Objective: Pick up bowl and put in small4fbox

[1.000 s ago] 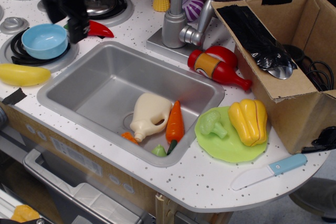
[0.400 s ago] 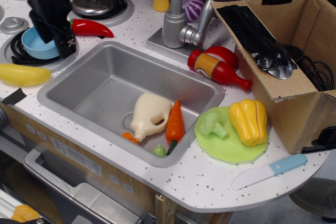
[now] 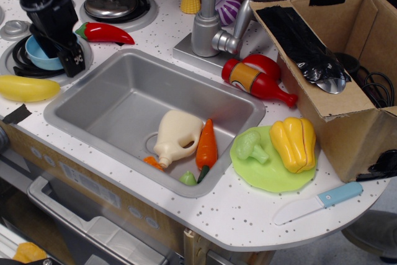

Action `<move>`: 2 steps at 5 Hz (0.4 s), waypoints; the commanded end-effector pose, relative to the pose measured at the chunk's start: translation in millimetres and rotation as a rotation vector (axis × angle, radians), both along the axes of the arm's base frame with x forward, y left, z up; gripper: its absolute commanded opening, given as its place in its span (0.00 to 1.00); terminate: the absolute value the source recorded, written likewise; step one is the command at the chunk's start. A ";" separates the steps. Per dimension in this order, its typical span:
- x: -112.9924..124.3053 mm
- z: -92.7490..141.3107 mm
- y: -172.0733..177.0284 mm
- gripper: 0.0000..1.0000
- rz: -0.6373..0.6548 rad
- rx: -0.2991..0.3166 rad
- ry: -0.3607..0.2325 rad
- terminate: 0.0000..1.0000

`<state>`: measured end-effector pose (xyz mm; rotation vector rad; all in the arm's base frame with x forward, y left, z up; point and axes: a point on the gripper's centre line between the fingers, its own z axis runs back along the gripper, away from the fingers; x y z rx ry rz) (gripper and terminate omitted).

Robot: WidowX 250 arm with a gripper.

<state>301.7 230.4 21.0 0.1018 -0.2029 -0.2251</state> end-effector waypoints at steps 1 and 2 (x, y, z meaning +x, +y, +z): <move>3.3 17.8 -6.2 0.00 0.034 0.024 -0.044 0.00; 2.6 35.2 -25.4 0.00 0.054 0.020 -0.078 0.00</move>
